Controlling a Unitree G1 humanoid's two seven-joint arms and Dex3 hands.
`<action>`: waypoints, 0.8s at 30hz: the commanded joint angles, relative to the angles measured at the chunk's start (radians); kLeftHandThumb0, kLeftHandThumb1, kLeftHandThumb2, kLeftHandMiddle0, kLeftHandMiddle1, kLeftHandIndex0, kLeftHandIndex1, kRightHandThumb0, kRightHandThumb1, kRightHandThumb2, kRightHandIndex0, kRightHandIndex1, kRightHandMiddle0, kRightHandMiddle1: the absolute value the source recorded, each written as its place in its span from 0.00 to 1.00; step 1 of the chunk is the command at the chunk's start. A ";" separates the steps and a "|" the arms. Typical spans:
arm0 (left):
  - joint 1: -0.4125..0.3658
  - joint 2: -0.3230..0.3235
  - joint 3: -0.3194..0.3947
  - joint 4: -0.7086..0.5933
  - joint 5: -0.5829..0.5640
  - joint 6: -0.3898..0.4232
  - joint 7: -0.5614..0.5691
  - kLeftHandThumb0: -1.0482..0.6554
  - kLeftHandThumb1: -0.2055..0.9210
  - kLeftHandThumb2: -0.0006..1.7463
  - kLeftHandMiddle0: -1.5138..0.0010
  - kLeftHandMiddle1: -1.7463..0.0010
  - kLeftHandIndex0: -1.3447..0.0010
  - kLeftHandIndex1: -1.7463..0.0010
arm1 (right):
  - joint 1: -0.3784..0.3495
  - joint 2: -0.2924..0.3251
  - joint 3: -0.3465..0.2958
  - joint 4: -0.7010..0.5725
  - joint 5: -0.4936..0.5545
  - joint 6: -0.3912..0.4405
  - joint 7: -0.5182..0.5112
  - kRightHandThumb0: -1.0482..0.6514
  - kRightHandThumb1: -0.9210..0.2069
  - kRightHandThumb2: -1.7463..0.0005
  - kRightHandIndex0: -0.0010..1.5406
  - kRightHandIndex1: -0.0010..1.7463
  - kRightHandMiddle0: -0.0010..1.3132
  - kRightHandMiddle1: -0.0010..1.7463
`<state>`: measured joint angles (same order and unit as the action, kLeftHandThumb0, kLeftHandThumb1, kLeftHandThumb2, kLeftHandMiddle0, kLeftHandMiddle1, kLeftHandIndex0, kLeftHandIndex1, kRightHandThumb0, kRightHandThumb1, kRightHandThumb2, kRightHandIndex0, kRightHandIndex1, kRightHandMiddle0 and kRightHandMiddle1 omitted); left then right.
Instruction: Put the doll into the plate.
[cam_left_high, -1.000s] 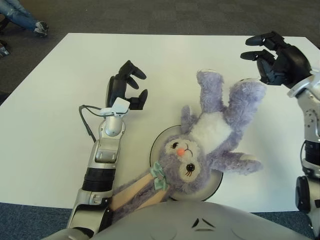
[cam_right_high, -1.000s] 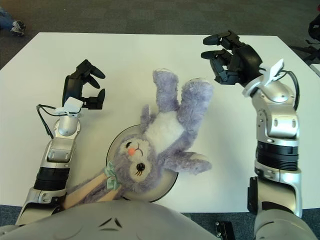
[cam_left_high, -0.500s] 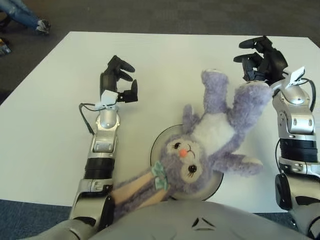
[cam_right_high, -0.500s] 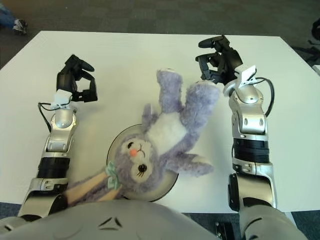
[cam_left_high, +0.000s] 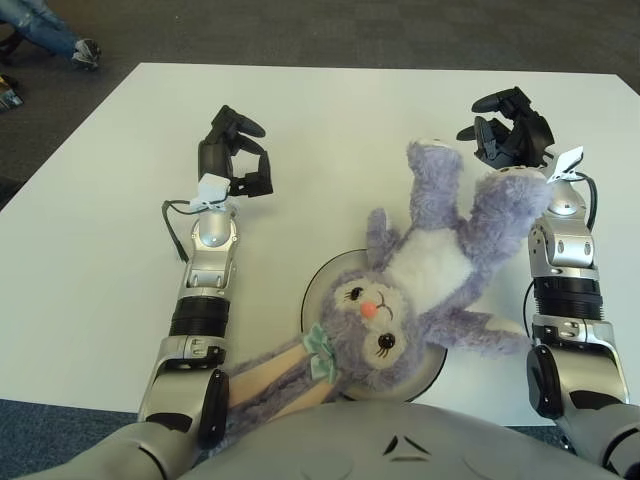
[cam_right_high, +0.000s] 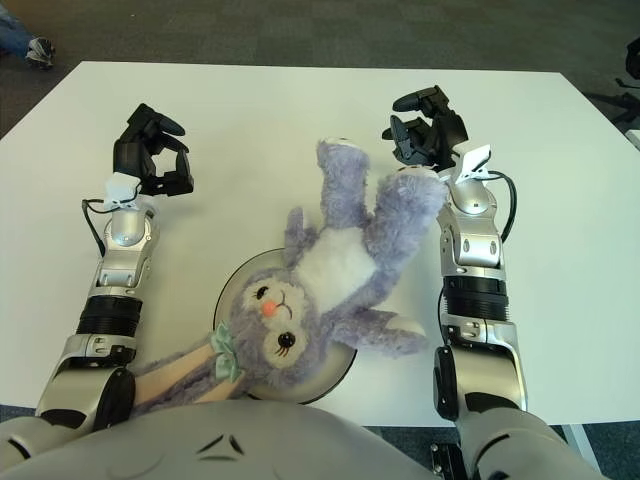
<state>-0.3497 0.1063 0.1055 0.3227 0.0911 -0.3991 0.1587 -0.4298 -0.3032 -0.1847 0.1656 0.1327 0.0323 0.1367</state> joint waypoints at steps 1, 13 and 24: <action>-0.045 0.002 0.006 0.055 -0.013 -0.031 -0.005 0.61 0.45 0.77 0.66 0.00 0.63 0.00 | -0.009 0.012 -0.020 0.037 0.024 -0.035 0.014 0.61 0.14 0.62 0.29 0.86 0.14 0.96; -0.102 -0.003 0.009 0.165 -0.058 -0.049 -0.033 0.61 0.47 0.76 0.67 0.00 0.64 0.00 | -0.014 0.046 -0.057 0.176 0.068 -0.115 0.039 0.61 0.33 0.45 0.32 0.87 0.25 1.00; -0.103 -0.007 0.004 0.160 -0.079 -0.027 -0.067 0.61 0.49 0.74 0.68 0.00 0.65 0.00 | -0.033 0.080 -0.094 0.324 0.080 -0.234 0.028 0.61 0.45 0.35 0.36 0.86 0.35 1.00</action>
<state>-0.4369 0.0974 0.1096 0.4844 0.0234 -0.4381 0.1080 -0.4417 -0.2330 -0.2613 0.4757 0.1885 -0.1640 0.1685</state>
